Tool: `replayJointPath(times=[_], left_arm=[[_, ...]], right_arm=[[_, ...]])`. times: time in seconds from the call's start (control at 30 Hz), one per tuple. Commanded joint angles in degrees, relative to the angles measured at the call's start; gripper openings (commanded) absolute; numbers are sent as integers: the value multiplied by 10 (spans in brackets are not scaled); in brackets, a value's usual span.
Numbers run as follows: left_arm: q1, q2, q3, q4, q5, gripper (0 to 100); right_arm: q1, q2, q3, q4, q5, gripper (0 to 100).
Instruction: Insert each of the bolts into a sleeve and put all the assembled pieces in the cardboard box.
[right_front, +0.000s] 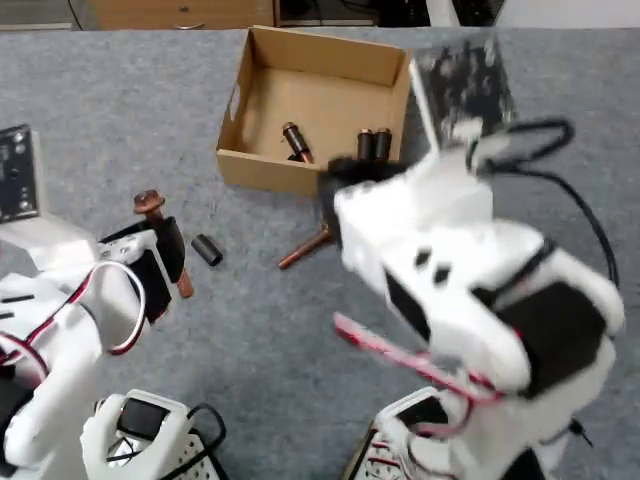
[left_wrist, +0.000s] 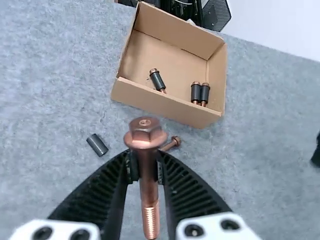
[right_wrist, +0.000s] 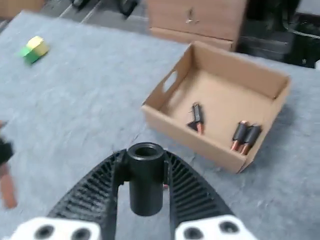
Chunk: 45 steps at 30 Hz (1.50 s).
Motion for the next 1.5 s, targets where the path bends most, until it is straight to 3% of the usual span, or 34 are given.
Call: replayJointPath(times=[0.0, 0.17, 0.33, 0.47, 0.63, 1.0, 1.23, 1.47], left_arm=[[-4, -8, 19, -47, 14, 18], [5, -4, 33, -86, 15, 18], [79, -3, 35, -100, 74, 18], [127, -5, 76, -159, 91, 18], [155, -9, 132, -226, 91, 18], [233, -10, 231, -377, 96, 18], [251, -37, 245, -427, 94, 18], [277, -111, 364, -496, 87, 18]], right_arm=[[-40, -70, 72, 0, 8, 2], [-52, -170, 223, -23, 9, 2], [-52, -297, 451, -111, 9, 2], [-53, -429, 574, -210, 18, 2], [-53, -569, 675, -234, 65, 2], [-54, -740, 815, -234, 60, 2], [-51, -759, 847, -233, -34, 2], [-50, -759, 845, -233, -36, 2]])
